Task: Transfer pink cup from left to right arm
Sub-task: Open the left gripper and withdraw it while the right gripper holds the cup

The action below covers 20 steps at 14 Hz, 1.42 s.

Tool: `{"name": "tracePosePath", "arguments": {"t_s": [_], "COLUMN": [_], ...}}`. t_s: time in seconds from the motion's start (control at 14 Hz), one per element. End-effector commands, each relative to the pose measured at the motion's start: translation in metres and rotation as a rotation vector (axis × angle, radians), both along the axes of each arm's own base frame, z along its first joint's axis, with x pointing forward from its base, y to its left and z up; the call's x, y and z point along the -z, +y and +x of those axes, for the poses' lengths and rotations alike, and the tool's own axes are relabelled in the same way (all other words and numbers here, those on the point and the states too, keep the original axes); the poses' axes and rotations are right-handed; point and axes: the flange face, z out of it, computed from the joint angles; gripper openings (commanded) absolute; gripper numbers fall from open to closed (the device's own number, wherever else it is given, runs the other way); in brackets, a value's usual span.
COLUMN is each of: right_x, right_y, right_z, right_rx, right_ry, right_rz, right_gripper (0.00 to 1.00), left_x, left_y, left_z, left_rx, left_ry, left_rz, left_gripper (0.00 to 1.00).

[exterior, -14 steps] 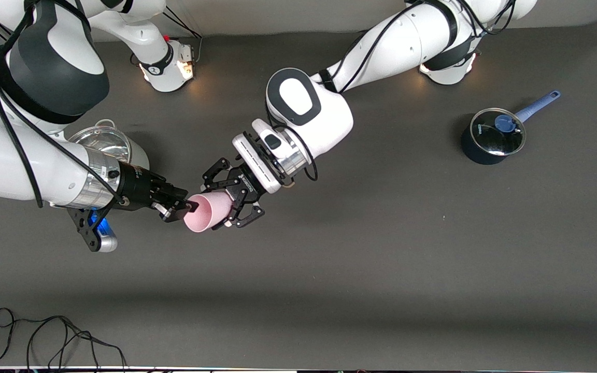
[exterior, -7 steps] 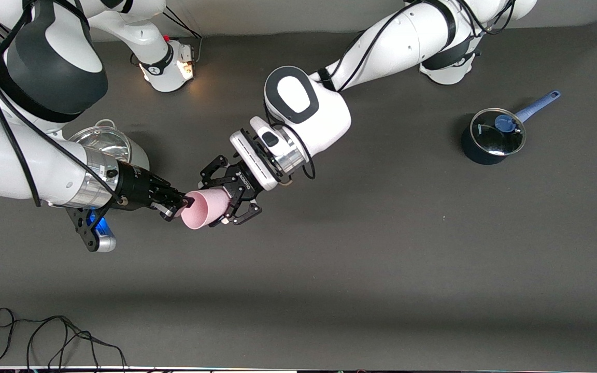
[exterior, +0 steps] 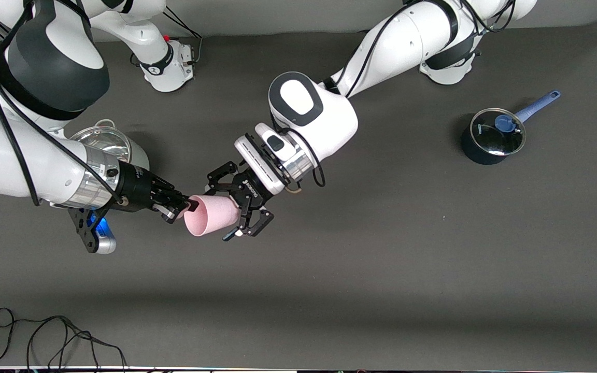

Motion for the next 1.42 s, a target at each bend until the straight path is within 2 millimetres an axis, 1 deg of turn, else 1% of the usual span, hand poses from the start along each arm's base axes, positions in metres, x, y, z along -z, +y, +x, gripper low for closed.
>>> {"name": "tracePosePath", "arguments": {"t_s": [0.0, 0.07, 0.14, 0.21, 0.36, 0.43, 0.5, 0.57, 0.64, 0.71, 0.78, 0.85, 0.93, 1.0, 1.07, 1.14, 1.21, 1.28, 1.35], "right_x": [-0.002, -0.003, -0.003, -0.006, -0.004, -0.004, -0.005, -0.006, -0.006, -0.007, -0.006, -0.004, 0.002, 0.006, 0.013, 0.021, 0.03, 0.033, 0.035], "right_y": [-0.017, -0.023, -0.035, -0.045, -0.055, -0.062, -0.078, -0.092, -0.104, -0.118, -0.135, -0.143, -0.151, -0.158, -0.168, -0.186, -0.204, -0.229, -0.252], "right_z": [0.004, 0.007, 0.013, 0.018, 0.023, 0.025, 0.03, 0.033, 0.036, 0.039, 0.041, 0.043, 0.045, 0.047, 0.049, 0.05, 0.05, 0.049, 0.048], "right_rx": [0.024, 0.039, 0.06, 0.084, 0.099, 0.108, 0.123, 0.13, 0.13, 0.113, 0.097, 0.064, 0.014, -0.042, -0.127, -0.221, -0.309, -0.388, -0.455], "right_ry": [0.016, -0.001, -0.018, -0.048, -0.084, -0.091, -0.11, -0.121, -0.133, -0.154, -0.173, -0.191, -0.208, -0.223, -0.228, -0.221, -0.212, -0.21, -0.21], "right_rz": [-0.015, -0.019, -0.023, -0.04, -0.092, -0.112, -0.125, -0.134, -0.148, -0.173, -0.215, -0.27, -0.348, -0.409, -0.467, -0.516, -0.53, -0.532, -0.531], "right_gripper": [0.0, 0.0, 0.0, 0.0, 0.0, 0.0, 0.0, 0.0, 0.0, 0.0, 0.0, 0.0, 0.0, 0.0, 0.0, 0.0, 0.0, 0.0, 0.0], "left_x": [-0.019, -0.011, 0.0, 0.002, 0.01, 0.01, 0.011, 0.01, 0.016, 0.015, 0.011, 0.008, 0.005, 0.002, -0.009, -0.025, -0.036, -0.042, -0.045], "left_y": [0.019, 0.028, 0.044, 0.05, 0.08, 0.097, 0.114, 0.136, 0.161, 0.188, 0.21, 0.237, 0.263, 0.293, 0.321, 0.343, 0.362, 0.381, 0.401], "left_z": [0.015, 0.025, 0.036, 0.037, 0.059, 0.071, 0.081, 0.092, 0.104, 0.116, 0.123, 0.131, 0.137, 0.139, 0.138, 0.131, 0.123, 0.115, 0.107], "left_rx": [-0.033, -0.021, -0.014, 0.022, 0.085, 0.133, 0.187, 0.239, 0.296, 0.349, 0.416, 0.481, 0.536, 0.602, 0.661, 0.703, 0.741, 0.773, 0.803], "left_ry": [-0.032, -0.033, -0.026, -0.031, -0.055, -0.072, -0.069, -0.069, -0.077, -0.081, -0.08, -0.079, -0.081, -0.045, 0.001, 0.051, 0.108, 0.172, 0.244], "left_rz": [0.006, 0.027, 0.06, 0.09, 0.154, 0.181, 0.19, 0.204, 0.245, 0.268, 0.277, 0.302, 0.365, 0.437, 0.5, 0.559, 0.631, 0.691, 0.751], "left_gripper": [1.0, 1.0, 1.0, 1.0, 1.0, 1.0, 1.0, 1.0, 1.0, 1.0, 1.0, 1.0, 1.0, 1.0, 1.0, 1.0, 1.0, 1.0, 1.0]}}
